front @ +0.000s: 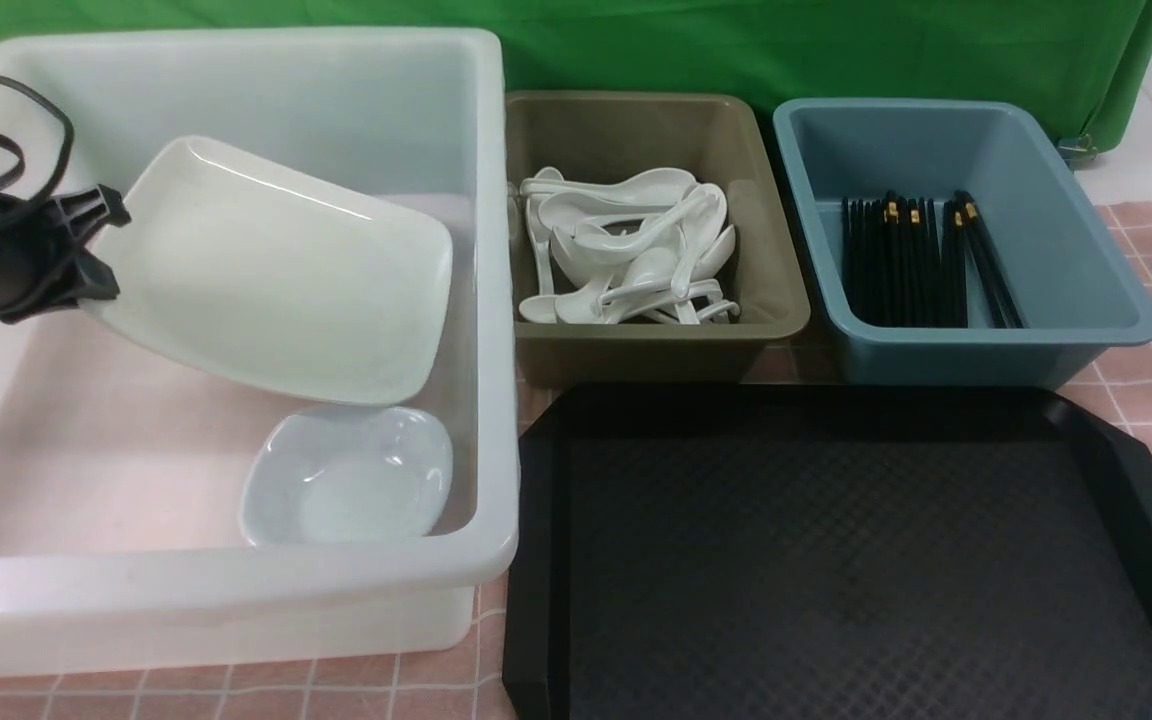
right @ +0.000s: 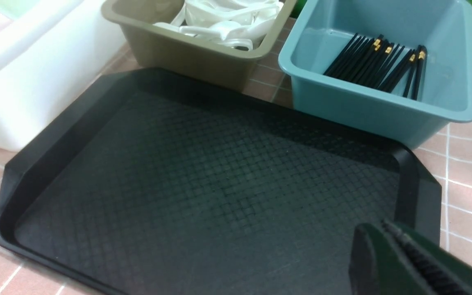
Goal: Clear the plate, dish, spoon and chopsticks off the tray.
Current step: Use the left arm to put the plate into the large storage box on the left
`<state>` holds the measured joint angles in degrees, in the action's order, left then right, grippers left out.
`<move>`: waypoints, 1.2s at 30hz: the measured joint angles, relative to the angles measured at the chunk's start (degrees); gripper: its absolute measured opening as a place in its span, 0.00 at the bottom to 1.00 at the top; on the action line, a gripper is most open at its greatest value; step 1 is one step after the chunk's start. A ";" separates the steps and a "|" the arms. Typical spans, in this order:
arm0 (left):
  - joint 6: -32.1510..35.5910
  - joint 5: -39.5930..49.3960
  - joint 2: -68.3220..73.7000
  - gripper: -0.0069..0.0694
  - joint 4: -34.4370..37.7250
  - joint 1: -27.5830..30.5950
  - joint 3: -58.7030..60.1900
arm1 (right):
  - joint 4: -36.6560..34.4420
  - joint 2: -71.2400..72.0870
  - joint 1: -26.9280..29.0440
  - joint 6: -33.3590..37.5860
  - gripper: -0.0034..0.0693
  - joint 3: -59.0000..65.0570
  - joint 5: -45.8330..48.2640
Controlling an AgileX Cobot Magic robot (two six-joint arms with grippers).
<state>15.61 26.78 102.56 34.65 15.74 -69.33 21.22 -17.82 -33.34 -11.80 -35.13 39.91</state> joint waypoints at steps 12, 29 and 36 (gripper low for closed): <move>-3.37 -2.86 0.00 0.19 -7.76 0.00 0.00 | 0.00 0.00 0.00 0.00 0.12 0.00 0.00; -15.61 11.50 -1.67 0.45 -25.42 -0.04 -3.60 | -0.33 -1.08 0.00 -2.28 0.09 -3.35 5.01; -12.46 19.01 -9.03 0.11 -23.59 -0.04 -5.81 | -0.15 -4.03 0.00 -0.87 0.09 -15.16 21.30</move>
<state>3.15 45.79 93.54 11.06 15.70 -75.13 21.07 -21.85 -33.34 -12.66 -50.29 61.20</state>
